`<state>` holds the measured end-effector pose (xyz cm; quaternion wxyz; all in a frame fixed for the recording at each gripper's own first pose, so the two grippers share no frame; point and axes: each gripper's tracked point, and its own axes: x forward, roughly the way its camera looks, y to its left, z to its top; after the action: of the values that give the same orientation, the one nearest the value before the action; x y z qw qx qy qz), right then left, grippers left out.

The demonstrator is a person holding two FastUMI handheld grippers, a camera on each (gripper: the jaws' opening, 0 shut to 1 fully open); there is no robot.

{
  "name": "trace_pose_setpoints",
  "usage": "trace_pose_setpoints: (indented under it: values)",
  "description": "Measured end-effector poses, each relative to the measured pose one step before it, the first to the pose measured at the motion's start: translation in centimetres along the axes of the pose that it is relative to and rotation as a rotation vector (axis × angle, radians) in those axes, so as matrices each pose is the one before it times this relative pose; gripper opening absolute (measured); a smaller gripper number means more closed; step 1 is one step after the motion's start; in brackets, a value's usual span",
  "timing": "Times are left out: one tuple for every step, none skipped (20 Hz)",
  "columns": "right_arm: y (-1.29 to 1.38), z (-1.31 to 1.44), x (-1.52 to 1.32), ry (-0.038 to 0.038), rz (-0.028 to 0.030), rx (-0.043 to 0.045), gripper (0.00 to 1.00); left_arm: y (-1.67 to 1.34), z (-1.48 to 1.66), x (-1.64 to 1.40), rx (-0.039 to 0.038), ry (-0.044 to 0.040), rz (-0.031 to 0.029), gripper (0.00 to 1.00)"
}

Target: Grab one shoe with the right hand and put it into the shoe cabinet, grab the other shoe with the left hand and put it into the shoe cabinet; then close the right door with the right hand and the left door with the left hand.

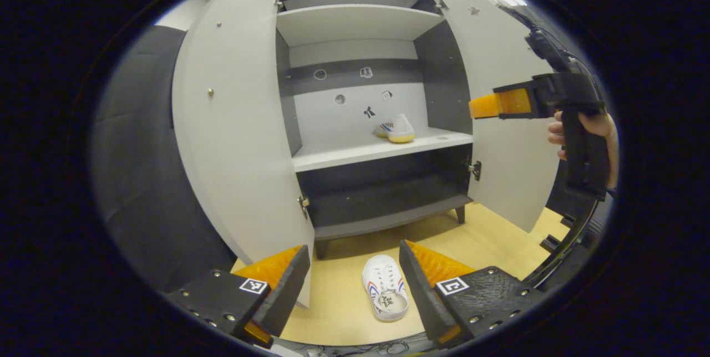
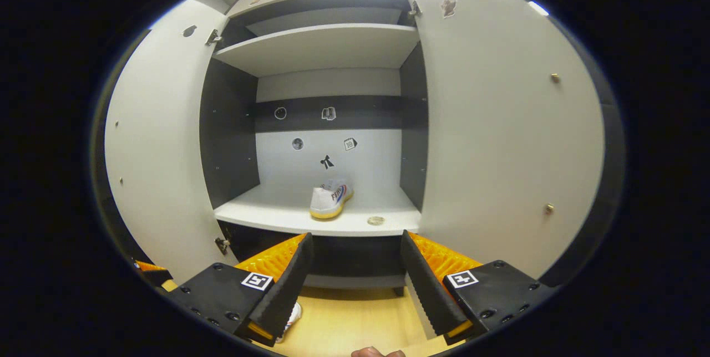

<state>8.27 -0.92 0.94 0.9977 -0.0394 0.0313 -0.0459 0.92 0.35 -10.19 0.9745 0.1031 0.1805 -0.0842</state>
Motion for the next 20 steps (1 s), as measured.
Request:
trace_pose_setpoints:
  values:
    - [-0.543, -0.552, -1.434, -0.00543, -0.01963, -0.00299, 0.98, -0.239, -0.711, 0.402, 0.02425, 0.01001, -0.01645, 0.93]
    - [-0.426, -0.642, -1.369, -0.00162, -0.01054, 0.01263, 0.98, -0.24, -0.751, 0.591, 0.02841, 0.00578, -0.01592, 0.94]
    - [-0.691, -0.706, -1.14, 0.00181, -0.02129, 0.02005, 0.98, -0.288, -0.741, 0.862, 0.02641, 0.00438, -0.0205, 0.9]
    - [-0.827, -0.773, -1.014, 0.00736, -0.02437, 0.02295, 0.98, -0.275, -0.448, 0.688, 0.02163, 0.00396, -0.02203, 0.94]
    - [-0.949, -0.942, -1.069, 0.01376, -0.02858, 0.02387, 0.98, -0.43, -0.723, 0.979, 0.01421, 0.00599, -0.02639, 0.91]
    - [-0.877, -0.895, -1.002, 0.01815, -0.0238, 0.01985, 0.98, -0.319, -0.574, 0.531, 0.00192, 0.0161, -0.02503, 0.94]
    - [-1.06, -0.969, -0.983, 0.01822, -0.02732, 0.0143, 0.98, -0.409, -0.651, 0.587, -0.00768, 0.01689, -0.02893, 0.94]
    - [-1.116, -0.73, -0.752, 0.01699, -0.02777, 0.00262, 0.98, -0.345, -0.913, 0.858, -0.00431, 0.02488, -0.01717, 0.92]
    - [-1.396, -0.773, -0.623, 0.01444, -0.0349, -0.0047, 0.98, 0.024, -0.73, 0.873, 0.00726, 0.01537, -0.00831, 0.94]
    - [-1.445, -0.389, -0.67, 0.00931, -0.0371, -0.00601, 0.98, 0.038, -0.667, 0.614, 0.02188, 0.02116, -0.00547, 0.94]
    - [-1.585, -0.255, -0.438, 0.00717, -0.03964, -0.00044, 0.98, 0.02, -0.873, 0.983, 0.02454, 0.01893, -0.00904, 0.94]
    - [-1.491, -0.037, -0.429, 0.00422, -0.03572, 0.00598, 0.98, -0.122, -0.6, 0.884, 0.02005, 0.01552, -0.01109, 0.94]
    - [-1.786, -0.445, -1.131, 0.00134, -0.03926, 0.0075, 0.98, -0.187, -0.878, 0.859, 0.01383, 0.02188, -0.00906, 0.94]
    - [-1.496, 0.054, -0.342, -0.00085, -0.04035, 0.00378, 0.98, -0.156, -0.682, 0.69, 0.00522, 0.02146, -0.00507, 0.94]
    - [-1.942, 0.044, -0.207, -0.00133, -0.04584, -0.00332, 0.98, -0.186, -0.716, 0.655, 0.00325, 0.02374, -0.0008, 0.94]
    - [-1.872, 0.163, -0.194, 0.00061, -0.04569, -0.00372, 0.98, -0.195, -0.59, 0.453, -0.00099, 0.02089, -0.00461, 0.94]
    - [-1.647, 0.448, -0.074, -0.00265, -0.03831, 0.00052, 0.98, -0.209, -0.592, 0.518, -0.00356, 0.01884, -0.00654, 0.94]
    - [-1.5, 0.403, 0.013, -0.00361, -0.03482, 0.00322, 0.98, -0.112, -0.4, 0.337, -0.00122, 0.01594, -0.00655, 0.91]
    - [-1.477, 0.292, 0.175, -0.00332, -0.03632, 0.00217, 0.98, -0.015, -0.478, 0.37, 0.0036, 0.01625, -0.00213, 0.94]
    - [-1.386, 0.323, 0.216, -0.00133, -0.03841, 0.00005, 0.98, 0.042, -0.406, 0.341, 0.00681, 0.01851, 0.00286, 0.94]
